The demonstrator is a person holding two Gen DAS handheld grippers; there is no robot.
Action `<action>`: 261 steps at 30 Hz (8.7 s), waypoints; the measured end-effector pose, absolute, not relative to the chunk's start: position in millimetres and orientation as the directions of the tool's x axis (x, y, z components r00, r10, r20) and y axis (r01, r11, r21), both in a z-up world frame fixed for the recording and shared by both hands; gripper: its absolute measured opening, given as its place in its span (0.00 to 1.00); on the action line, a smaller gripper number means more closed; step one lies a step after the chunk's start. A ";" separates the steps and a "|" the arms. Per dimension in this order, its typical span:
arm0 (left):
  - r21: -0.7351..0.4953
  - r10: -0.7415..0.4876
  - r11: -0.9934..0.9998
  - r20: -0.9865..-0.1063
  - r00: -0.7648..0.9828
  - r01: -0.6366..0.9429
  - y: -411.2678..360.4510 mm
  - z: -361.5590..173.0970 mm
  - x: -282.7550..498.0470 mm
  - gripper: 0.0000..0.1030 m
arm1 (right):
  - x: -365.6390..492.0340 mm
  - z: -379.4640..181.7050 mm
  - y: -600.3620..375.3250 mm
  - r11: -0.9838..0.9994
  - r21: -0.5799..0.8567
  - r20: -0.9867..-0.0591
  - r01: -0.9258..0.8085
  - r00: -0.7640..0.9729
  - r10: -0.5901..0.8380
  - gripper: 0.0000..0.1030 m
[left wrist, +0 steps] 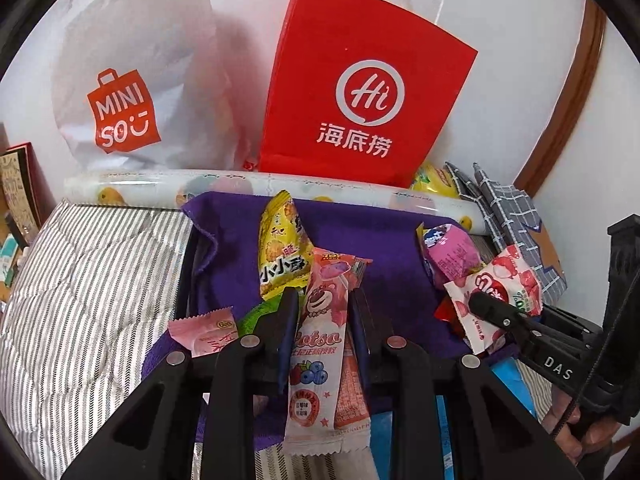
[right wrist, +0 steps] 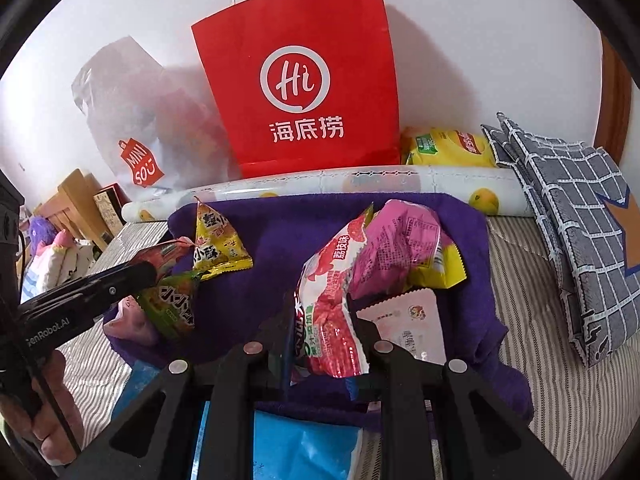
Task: Organize snacks
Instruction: 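Lower the red strawberry bag with the right tool while the left lowers the Lotso candy onto the towel, then open both tools and withdraw them from the towel, then move the right tool to the blue chip packet and close on it, then lift the blue chip packet with the right tool while the left grasps the panda candy bag, then carry the blue chip packet and panda candy bag toward the purple towel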
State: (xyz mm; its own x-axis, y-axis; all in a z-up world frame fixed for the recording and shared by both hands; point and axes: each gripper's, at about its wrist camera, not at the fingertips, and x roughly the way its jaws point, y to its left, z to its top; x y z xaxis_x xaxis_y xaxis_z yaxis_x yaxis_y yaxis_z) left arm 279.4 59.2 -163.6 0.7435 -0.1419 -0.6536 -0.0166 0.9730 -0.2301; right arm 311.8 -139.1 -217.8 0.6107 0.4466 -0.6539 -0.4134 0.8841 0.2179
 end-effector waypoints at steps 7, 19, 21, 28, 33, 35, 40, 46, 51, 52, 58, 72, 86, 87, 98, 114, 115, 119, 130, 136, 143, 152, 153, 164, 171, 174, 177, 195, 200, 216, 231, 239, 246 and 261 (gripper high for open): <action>-0.275 -0.183 0.961 -0.668 0.722 -0.011 60.9 -167.7 282.8 0.24 | 314.4 -216.3 -142.1 0.886 0.235 -0.646 -0.400 0.617 0.450 0.21; -0.276 -0.180 0.961 -0.671 0.719 -0.017 61.7 -167.3 281.8 0.32 | 309.1 -207.7 -145.9 0.897 0.221 -0.614 -0.382 0.661 0.432 0.32; -0.272 -0.175 0.962 -0.663 0.728 -0.016 62.1 -166.9 281.0 0.35 | 307.7 -205.3 -147.1 0.897 0.222 -0.603 -0.382 0.669 0.435 0.34; -0.276 -0.171 0.961 -0.659 0.733 -0.024 65.0 -167.4 279.7 0.44 | 306.1 -199.0 -152.3 0.901 0.227 -0.577 -0.369 0.695 0.430 0.36; -0.280 -0.167 0.960 -0.653 0.739 -0.030 67.0 -166.3 278.6 0.46 | 305.3 -195.7 -159.2 0.908 0.235 -0.557 -0.347 0.717 0.418 0.43; -0.280 -0.167 0.960 -0.649 0.742 -0.029 67.0 -166.0 278.5 0.47 | 303.9 -192.9 -163.9 0.911 0.237 -0.540 -0.337 0.734 0.412 0.47; -0.284 -0.171 0.958 -0.647 0.743 -0.028 66.8 -165.5 278.4 0.48 | 301.8 -187.2 -170.7 0.914 0.241 -0.511 -0.327 0.757 0.406 0.56; -0.294 -0.173 0.955 -0.638 0.751 -0.029 68.4 -163.1 276.7 0.52 | 298.8 -183.4 -169.7 0.918 0.213 -0.501 -0.334 0.769 0.396 0.59; -0.295 -0.168 0.955 -0.628 0.760 -0.032 69.2 -160.0 274.6 0.52 | 293.8 -179.9 -167.2 0.930 0.155 -0.485 -0.332 0.795 0.365 0.59; -0.292 -0.165 0.956 -0.626 0.762 -0.033 69.3 -159.3 274.0 0.52 | 293.5 -179.3 -167.4 0.931 0.153 -0.483 -0.330 0.797 0.362 0.59; -0.251 -0.125 0.967 -0.611 0.782 -0.041 66.7 -154.0 270.4 0.52 | 289.3 -174.3 -171.5 0.946 0.132 -0.498 -0.297 0.805 0.323 0.59; -0.228 -0.145 0.973 -0.579 0.803 0.011 56.0 -131.0 253.1 0.53 | 223.5 -195.2 -217.9 0.963 0.137 -0.628 -0.230 0.732 0.264 0.59; -0.236 -0.205 0.969 -0.610 0.765 0.071 62.5 -145.8 203.2 0.53 | 143.7 -234.2 -209.0 0.889 0.155 -0.695 -0.432 0.591 0.409 0.58; -0.228 -0.200 0.971 -0.613 0.764 0.071 64.1 -147.1 197.9 0.53 | 142.5 -236.5 -206.9 0.883 0.152 -0.696 -0.445 0.586 0.415 0.58; -0.219 -0.217 0.971 -0.663 0.716 0.092 73.3 -163.8 159.0 0.53 | 155.6 -266.0 -207.4 0.865 0.196 -0.750 -0.463 0.497 0.436 0.58; -0.242 -0.271 0.961 -0.733 0.624 0.133 60.2 -198.8 131.4 0.53 | 117.9 -251.9 -216.8 0.829 0.094 -0.755 -0.551 0.503 0.420 0.60; -0.246 -0.275 0.960 -0.734 0.621 0.135 59.2 -199.3 131.3 0.53 | 114.8 -252.7 -215.5 0.824 0.073 -0.758 -0.562 0.506 0.412 0.60; -0.249 -0.279 0.959 -0.733 0.621 0.137 55.2 -199.7 132.2 0.53 | 110.7 -262.6 -206.7 0.815 -0.019 -0.765 -0.580 0.533 0.361 0.60; -0.277 -0.309 0.949 -0.733 0.606 0.149 46.5 -194.8 126.7 0.53 | 137.1 -271.1 -208.0 0.857 -0.001 -0.762 -0.516 0.555 0.333 0.54; -0.331 -0.386 0.921 -0.721 0.575 0.204 29.9 -192.0 120.6 0.53 | 138.7 -268.2 -224.2 0.893 0.002 -0.748 -0.450 0.592 0.300 0.47; -0.326 -0.413 0.910 -0.752 0.513 0.255 -9.0 -209.2 129.4 0.55 | 163.5 -260.7 -263.6 0.962 0.078 -0.720 -0.260 0.653 0.235 0.47; -0.323 -0.408 0.912 -0.772 0.488 0.252 -35.0 -221.3 144.3 0.55 | 177.4 -263.1 -274.3 0.976 0.103 -0.733 -0.193 0.649 0.205 0.47; -0.321 -0.406 0.913 -0.775 0.485 0.251 -37.4 -223.0 146.4 0.55 | 180.4 -264.7 -274.0 0.978 0.100 -0.742 -0.185 0.641 0.198 0.47; -0.292 -0.371 0.928 -0.779 0.505 0.232 -51.0 -231.7 155.2 0.56 | 180.6 -267.6 -281.3 0.965 0.175 -0.738 -0.195 0.623 0.260 0.52; -0.212 -0.316 0.946 -0.779 0.542 0.247 -62.0 -233.4 153.0 0.56 | 179.8 -267.2 -278.3 0.962 0.174 -0.738 -0.212 0.618 0.270 0.58; -0.185 -0.299 0.950 -0.774 0.559 0.252 -62.2 -233.3 150.1 0.49 | 179.0 -267.6 -273.4 0.965 0.142 -0.744 -0.219 0.619 0.250 0.60; -0.179 -0.300 0.950 -0.761 0.575 0.257 -58.1 -230.0 145.1 0.45 | 178.2 -268.7 -269.1 0.970 0.108 -0.751 -0.220 0.621 0.224 0.60; -0.177 -0.208 0.978 -0.762 0.614 0.113 38.3 -219.0 113.9 0.45 | 160.0 -267.2 -270.1 0.987 0.029 -0.785 -0.160 0.607 0.122 0.63; -0.191 -0.199 0.978 -0.757 0.623 0.082 54.6 -220.2 113.3 0.45 | 159.7 -268.5 -270.5 0.986 0.043 -0.785 -0.158 0.606 0.132 0.63; -0.224 -0.224 0.971 -0.736 0.639 0.081 68.1 -216.6 107.0 0.45 | 163.2 -254.5 -262.5 0.987 0.085 -0.760 -0.134 0.632 0.152 0.41; -0.242 -0.246 0.965 -0.708 0.662 0.100 67.9 -202.3 110.8 0.45 | 161.4 -216.6 -236.0 0.978 0.074 -0.694 -0.196 0.694 0.192 0.41; -0.242 -0.251 0.964 -0.700 0.668 0.110 65.0 -196.9 112.1 0.45 | 159.9 -208.7 -228.5 0.974 0.068 -0.676 -0.218 0.707 0.206 0.41; -0.244 -0.261 0.962 -0.697 0.667 0.120 60.6 -195.4 113.5 0.45 | 159.1 -201.9 -225.6 0.971 0.069 -0.663 -0.227 0.717 0.215 0.41; -0.246 -0.273 0.959 -0.687 0.673 0.139 54.5 -189.3 117.4 0.45 | 158.7 -194.1 -216.4 0.965 0.069 -0.645 -0.254 0.727 0.237 0.41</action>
State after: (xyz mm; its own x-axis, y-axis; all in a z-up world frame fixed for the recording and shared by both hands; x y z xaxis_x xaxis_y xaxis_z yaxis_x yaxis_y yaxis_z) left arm 117.4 54.5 -189.3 0.6728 -0.2733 -0.6875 0.1388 0.9594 -0.2455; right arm 158.7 -216.4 -194.1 0.7268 0.2374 -0.6446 -0.2541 0.9647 0.0688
